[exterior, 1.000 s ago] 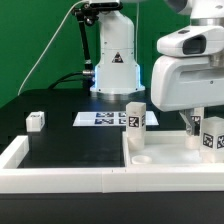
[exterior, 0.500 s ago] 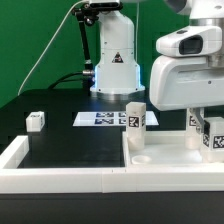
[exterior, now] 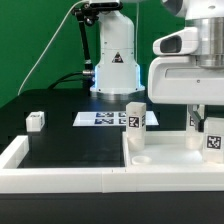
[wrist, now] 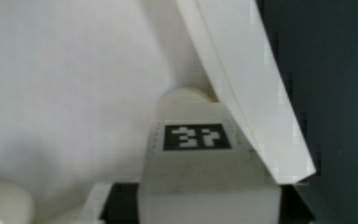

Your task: Assemble square table

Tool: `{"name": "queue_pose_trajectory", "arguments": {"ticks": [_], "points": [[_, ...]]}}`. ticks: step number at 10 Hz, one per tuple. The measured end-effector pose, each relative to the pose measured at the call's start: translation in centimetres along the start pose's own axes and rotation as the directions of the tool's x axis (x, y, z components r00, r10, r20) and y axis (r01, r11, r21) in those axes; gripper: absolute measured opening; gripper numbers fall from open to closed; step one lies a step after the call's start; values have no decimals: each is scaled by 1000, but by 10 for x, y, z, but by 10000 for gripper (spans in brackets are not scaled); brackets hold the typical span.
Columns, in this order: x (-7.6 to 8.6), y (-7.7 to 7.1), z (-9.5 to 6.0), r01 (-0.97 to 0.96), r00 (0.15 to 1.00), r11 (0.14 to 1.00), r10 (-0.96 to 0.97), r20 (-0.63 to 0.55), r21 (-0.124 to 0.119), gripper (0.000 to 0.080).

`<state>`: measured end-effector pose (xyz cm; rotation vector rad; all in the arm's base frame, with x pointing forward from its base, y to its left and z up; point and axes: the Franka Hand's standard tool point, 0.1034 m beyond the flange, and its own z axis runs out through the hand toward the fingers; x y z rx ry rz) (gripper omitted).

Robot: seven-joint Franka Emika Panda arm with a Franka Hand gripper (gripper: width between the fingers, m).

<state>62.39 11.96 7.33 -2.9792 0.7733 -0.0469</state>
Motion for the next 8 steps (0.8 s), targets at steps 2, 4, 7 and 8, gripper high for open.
{"name": "queue_pose_trajectory", "arguments": {"ticks": [2, 4, 7, 8], "points": [[0, 0, 0, -163, 987, 987, 163, 0, 5, 291], [1, 1, 0, -365, 931, 931, 365, 9, 10, 291], [2, 3, 0, -579, 815, 815, 578, 45, 12, 291], [2, 3, 0, -634, 773, 774, 632, 52, 9, 291]]}}
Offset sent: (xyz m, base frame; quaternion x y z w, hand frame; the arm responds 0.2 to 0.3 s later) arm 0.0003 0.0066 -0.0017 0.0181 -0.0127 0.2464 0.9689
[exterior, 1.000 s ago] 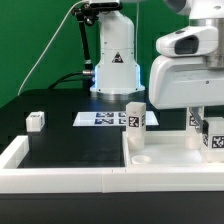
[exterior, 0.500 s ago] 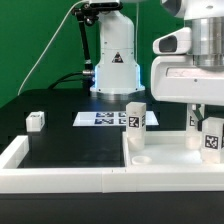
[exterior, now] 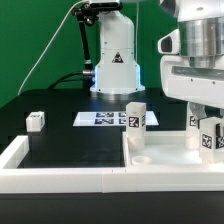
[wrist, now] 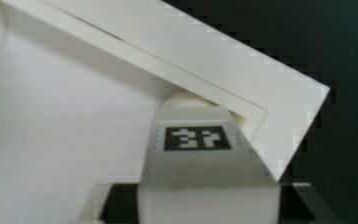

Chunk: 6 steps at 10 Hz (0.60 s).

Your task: Assemble square table

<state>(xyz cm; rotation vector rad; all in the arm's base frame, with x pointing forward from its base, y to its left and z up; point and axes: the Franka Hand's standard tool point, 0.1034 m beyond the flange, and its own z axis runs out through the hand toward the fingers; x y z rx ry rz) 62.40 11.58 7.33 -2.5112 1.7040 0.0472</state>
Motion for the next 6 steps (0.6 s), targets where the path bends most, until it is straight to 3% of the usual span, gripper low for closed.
{"name": "queue_pose_trajectory", "arguments": {"ticks": [1, 3, 4, 5, 6], "points": [[0, 0, 0, -4, 1000, 1000, 4, 1, 0, 291], [-1, 0, 0, 39, 999, 999, -39, 2, 0, 526], [-3, 1, 1, 126, 992, 992, -126, 0, -7, 526], [-4, 1, 1, 245, 970, 969, -245, -2, -11, 624], [-4, 1, 1, 373, 928, 928, -373, -1, -11, 624]]}}
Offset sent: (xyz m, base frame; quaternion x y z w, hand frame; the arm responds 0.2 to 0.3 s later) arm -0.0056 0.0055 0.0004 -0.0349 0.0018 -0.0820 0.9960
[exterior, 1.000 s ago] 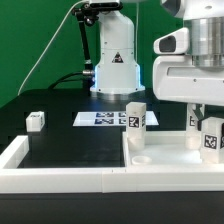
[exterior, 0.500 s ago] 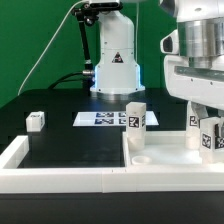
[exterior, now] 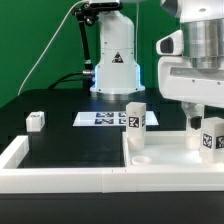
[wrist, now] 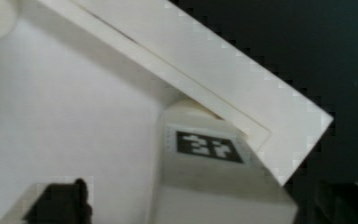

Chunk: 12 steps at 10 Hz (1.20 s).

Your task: Assemble square table

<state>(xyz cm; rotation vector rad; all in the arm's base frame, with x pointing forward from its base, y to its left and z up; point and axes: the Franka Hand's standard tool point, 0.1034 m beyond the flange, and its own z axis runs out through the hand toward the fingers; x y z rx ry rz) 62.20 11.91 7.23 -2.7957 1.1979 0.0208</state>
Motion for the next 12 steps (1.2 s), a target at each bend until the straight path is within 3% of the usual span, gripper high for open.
{"name": "queue_pose_trajectory", "arguments": {"ticks": [3, 7, 10, 12], "points": [[-3, -1, 1, 306, 952, 952, -306, 1, -10, 648], [-4, 0, 1, 627, 779, 779, -626, 18, -29, 649], [-1, -1, 0, 793, 609, 608, -793, 7, -39, 649], [-1, 0, 1, 808, 588, 587, -809, 9, -37, 620]]}}
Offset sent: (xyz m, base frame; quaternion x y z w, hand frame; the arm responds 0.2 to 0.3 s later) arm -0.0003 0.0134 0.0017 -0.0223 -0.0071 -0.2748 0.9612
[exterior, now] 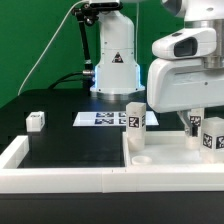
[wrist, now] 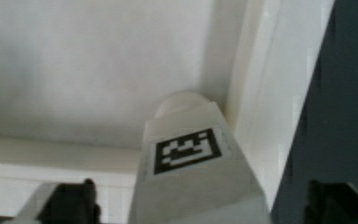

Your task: Assemble square table

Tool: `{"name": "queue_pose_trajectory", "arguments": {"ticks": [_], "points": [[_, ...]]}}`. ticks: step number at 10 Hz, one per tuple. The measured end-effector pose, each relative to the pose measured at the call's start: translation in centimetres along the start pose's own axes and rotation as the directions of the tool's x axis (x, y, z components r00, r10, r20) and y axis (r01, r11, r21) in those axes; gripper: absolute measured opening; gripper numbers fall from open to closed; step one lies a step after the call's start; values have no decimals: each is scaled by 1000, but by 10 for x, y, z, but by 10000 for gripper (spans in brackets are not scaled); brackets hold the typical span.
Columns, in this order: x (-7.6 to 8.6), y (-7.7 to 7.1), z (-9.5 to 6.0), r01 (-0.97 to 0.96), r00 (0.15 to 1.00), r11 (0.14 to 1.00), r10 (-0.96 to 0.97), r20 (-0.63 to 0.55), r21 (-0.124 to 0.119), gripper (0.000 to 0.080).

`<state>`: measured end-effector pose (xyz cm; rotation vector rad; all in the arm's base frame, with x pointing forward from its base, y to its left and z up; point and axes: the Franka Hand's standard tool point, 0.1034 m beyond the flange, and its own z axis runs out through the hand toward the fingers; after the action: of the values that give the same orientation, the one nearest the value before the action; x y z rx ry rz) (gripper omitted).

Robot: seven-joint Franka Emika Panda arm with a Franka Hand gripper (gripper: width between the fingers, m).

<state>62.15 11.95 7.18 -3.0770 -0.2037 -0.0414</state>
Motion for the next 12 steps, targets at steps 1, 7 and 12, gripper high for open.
{"name": "queue_pose_trajectory", "arguments": {"ticks": [1, 7, 12], "points": [[0, 0, 0, 0, 1000, 1000, 0, 0, 0, 445], [1, 1, 0, -247, 969, 969, 247, -2, 11, 288], [-1, 7, 0, -575, 818, 818, 575, -8, -5, 298]]}}
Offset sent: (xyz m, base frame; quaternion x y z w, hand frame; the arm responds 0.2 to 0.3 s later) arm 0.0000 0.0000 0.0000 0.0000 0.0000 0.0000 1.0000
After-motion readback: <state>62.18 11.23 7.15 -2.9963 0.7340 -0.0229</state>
